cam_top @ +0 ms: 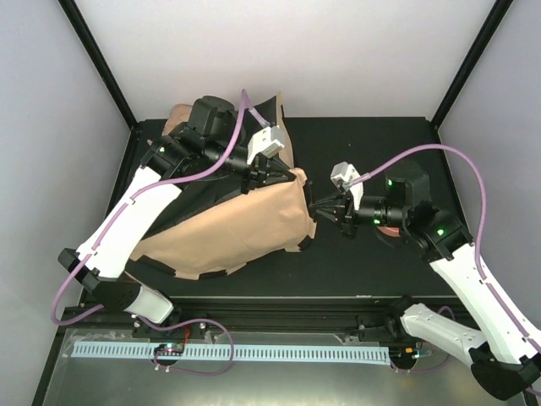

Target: Set up the pet tent

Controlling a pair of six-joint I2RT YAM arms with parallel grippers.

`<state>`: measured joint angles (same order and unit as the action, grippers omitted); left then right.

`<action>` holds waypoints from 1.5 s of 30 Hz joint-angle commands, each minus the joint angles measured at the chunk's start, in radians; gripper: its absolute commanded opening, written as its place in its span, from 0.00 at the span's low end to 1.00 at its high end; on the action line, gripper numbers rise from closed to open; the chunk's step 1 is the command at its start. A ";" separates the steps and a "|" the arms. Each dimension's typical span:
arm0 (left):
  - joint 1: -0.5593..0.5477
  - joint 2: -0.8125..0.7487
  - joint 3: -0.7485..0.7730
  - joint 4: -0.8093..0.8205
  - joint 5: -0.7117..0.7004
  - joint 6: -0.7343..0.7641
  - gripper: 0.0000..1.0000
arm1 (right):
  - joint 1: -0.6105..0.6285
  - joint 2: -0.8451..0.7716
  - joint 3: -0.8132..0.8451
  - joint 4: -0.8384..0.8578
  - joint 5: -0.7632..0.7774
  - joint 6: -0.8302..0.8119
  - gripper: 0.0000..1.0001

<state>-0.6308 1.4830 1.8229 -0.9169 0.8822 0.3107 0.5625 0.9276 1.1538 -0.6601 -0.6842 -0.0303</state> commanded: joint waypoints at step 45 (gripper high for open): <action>-0.048 0.019 0.024 -0.030 0.053 0.054 0.02 | 0.047 0.081 0.096 -0.104 0.068 0.024 0.01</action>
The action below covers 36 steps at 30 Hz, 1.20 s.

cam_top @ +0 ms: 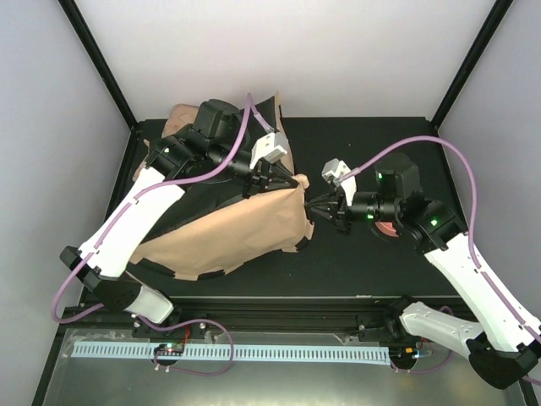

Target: Set up the pet tent

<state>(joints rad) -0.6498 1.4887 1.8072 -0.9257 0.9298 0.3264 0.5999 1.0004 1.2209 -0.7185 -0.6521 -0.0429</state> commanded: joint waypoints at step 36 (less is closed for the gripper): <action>-0.070 -0.635 -0.165 0.506 -0.553 -0.474 0.99 | 0.010 -0.262 0.243 0.348 0.529 0.266 0.01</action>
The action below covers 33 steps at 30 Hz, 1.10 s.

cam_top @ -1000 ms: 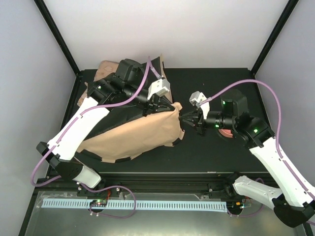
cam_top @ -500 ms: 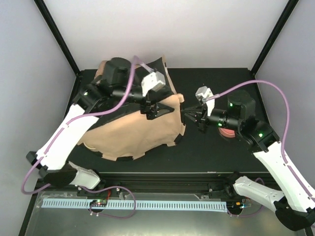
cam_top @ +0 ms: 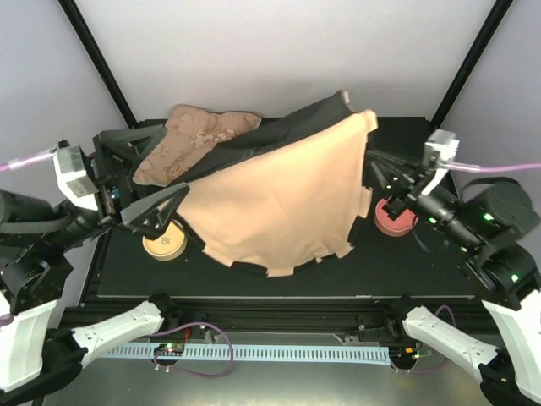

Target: Set up the pet tent

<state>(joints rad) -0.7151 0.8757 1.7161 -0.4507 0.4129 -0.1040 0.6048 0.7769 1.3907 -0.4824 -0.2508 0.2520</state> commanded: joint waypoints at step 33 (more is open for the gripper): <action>-0.164 -0.219 -1.081 0.264 -0.157 0.677 0.99 | 0.004 0.196 0.120 -0.241 0.303 -0.036 0.02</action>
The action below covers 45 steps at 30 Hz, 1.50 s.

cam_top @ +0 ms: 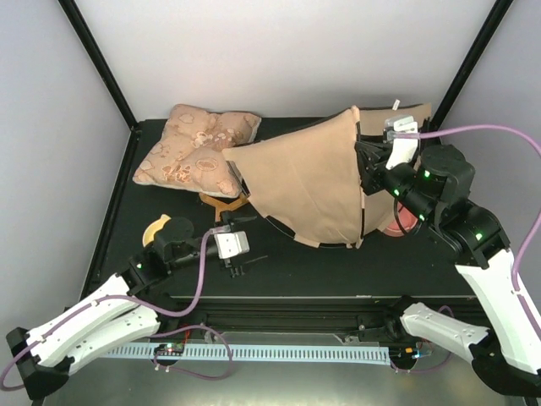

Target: Set up the pet tent

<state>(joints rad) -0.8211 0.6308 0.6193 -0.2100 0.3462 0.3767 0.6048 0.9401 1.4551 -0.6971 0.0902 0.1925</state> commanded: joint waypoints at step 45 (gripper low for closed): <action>-0.500 0.761 -0.154 1.313 -0.824 1.310 0.31 | 0.003 0.160 0.409 -0.183 -0.189 0.057 0.02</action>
<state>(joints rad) -1.2942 1.4212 0.4362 0.9794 -0.4580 1.6726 0.6044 1.1000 1.8492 -0.9169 -0.1059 0.2531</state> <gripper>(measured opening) 0.407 0.061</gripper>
